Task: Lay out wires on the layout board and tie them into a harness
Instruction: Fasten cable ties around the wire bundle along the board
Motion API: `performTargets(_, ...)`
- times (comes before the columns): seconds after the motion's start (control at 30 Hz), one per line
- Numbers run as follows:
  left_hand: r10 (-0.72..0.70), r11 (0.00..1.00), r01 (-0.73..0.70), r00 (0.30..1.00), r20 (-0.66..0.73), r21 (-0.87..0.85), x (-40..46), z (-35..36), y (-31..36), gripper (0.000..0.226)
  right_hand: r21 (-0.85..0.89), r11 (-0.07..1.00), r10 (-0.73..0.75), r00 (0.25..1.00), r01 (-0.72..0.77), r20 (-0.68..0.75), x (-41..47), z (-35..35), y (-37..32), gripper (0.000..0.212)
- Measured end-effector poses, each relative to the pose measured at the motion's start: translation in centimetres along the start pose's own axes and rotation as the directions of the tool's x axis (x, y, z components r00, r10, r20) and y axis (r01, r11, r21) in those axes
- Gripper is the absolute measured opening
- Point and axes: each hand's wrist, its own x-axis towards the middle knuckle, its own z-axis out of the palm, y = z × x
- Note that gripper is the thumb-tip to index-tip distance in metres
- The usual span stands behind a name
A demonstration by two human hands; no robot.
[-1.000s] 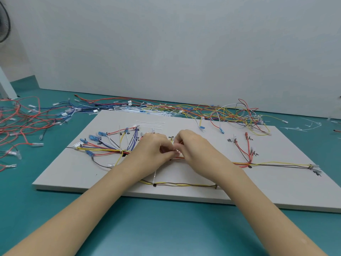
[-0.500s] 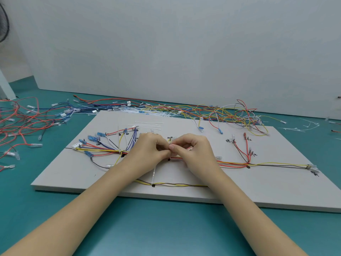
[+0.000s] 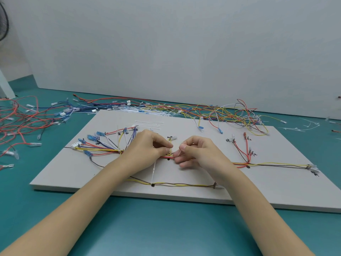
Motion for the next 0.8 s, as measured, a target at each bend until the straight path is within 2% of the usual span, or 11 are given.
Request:
performTargets(0.2, 0.019, 1.000, -0.020, 0.996, -0.091, -0.012, -0.56, 0.51, 0.52, 0.015, -0.006, 1.000, -0.023, 0.999, 0.023, -0.024, -0.08, -0.17, -0.23, 0.012)
performTargets(0.47, 0.055, 0.998, -0.055, 0.994, -0.097, 0.002, -0.73, 0.66, 0.62, 0.016, -0.035, 0.999, -0.029, 1.000, 0.029, -0.006, -0.02, -0.49, -0.16, 0.011)
performTargets(0.63, 0.043, 0.998, -0.047, 0.992, -0.117, -0.031, -0.69, 0.47, 0.44, 0.015, 0.007, 0.999, -0.045, 0.994, 0.046, -0.099, 0.44, -0.02, 0.11, 0.009)
performTargets(0.8, 0.049, 0.999, -0.051, 0.994, -0.098, -0.017, -0.68, 0.45, 0.32, 0.013, -0.109, 0.985, -0.141, 0.985, 0.130, -0.098, 0.69, 0.16, 0.25, 0.007)
